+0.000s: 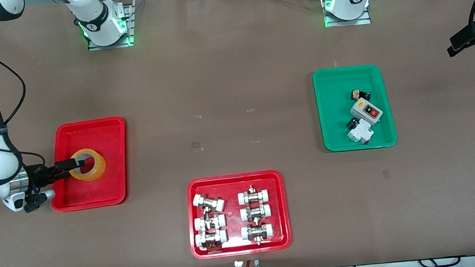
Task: Left arm passes tape to right arm into tray
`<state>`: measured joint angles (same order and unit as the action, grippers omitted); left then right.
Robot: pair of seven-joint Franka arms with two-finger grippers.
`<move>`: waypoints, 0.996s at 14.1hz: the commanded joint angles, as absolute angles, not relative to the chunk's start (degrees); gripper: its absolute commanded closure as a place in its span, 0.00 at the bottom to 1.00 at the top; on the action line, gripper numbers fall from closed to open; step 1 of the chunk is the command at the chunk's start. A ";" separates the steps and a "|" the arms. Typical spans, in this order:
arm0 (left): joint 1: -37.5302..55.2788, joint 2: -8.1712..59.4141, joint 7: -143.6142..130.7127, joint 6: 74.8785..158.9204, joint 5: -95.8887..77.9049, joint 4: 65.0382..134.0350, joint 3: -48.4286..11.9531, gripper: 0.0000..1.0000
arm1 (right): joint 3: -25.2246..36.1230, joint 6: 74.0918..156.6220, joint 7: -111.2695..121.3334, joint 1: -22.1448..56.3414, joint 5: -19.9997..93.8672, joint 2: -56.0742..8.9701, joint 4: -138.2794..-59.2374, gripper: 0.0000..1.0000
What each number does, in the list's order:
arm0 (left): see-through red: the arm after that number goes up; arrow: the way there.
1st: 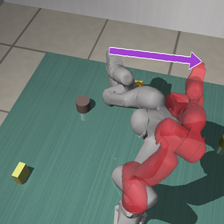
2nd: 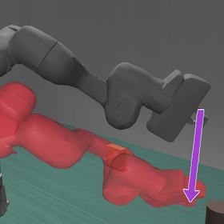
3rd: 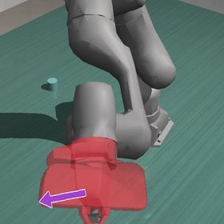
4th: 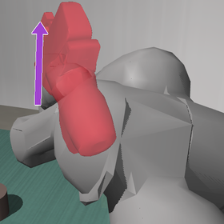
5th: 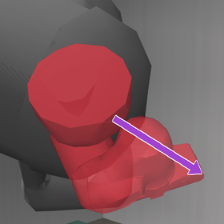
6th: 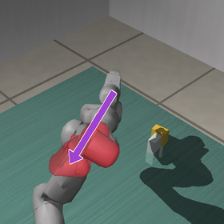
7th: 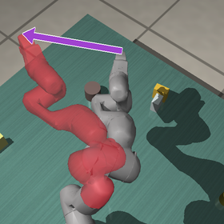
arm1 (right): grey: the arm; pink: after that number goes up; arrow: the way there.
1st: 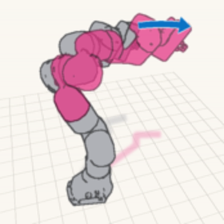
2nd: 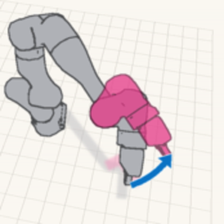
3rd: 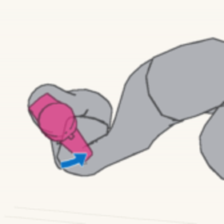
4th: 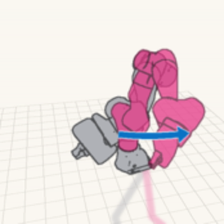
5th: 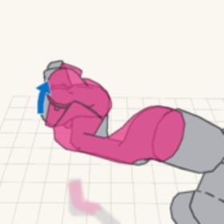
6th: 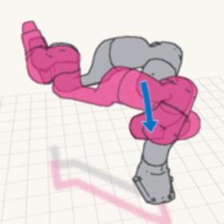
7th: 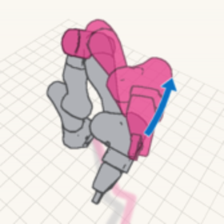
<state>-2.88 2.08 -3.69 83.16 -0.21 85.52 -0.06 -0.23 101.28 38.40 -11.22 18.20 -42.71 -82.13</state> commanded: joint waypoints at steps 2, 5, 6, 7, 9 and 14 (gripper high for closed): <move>-2.90 2.72 -2.37 81.91 0.53 83.76 0.00 0.00 | -0.09 102.13 34.55 -8.01 9.79 -36.76 -82.27 0.00; -2.99 2.72 -2.37 81.91 0.70 83.76 -0.09 0.00 | 0.00 102.30 31.04 -6.42 6.16 -32.36 -82.09 0.00; -2.99 2.72 -2.37 81.91 0.70 83.76 -0.09 0.00 | -0.09 102.22 28.94 -6.15 5.46 -31.04 -82.00 0.00; -2.90 2.72 -2.37 81.91 0.70 83.76 -0.09 0.00 | -0.09 102.13 25.96 -4.93 3.71 -29.72 -81.74 0.00; -2.90 2.72 -2.37 81.91 0.70 83.76 -0.09 0.00 | -0.09 101.34 16.40 -3.43 1.15 -26.91 -80.95 0.00; -2.99 2.64 -2.37 81.91 0.79 83.76 0.00 0.00 | -0.18 92.40 10.11 -3.16 0.61 -20.84 -76.32 0.00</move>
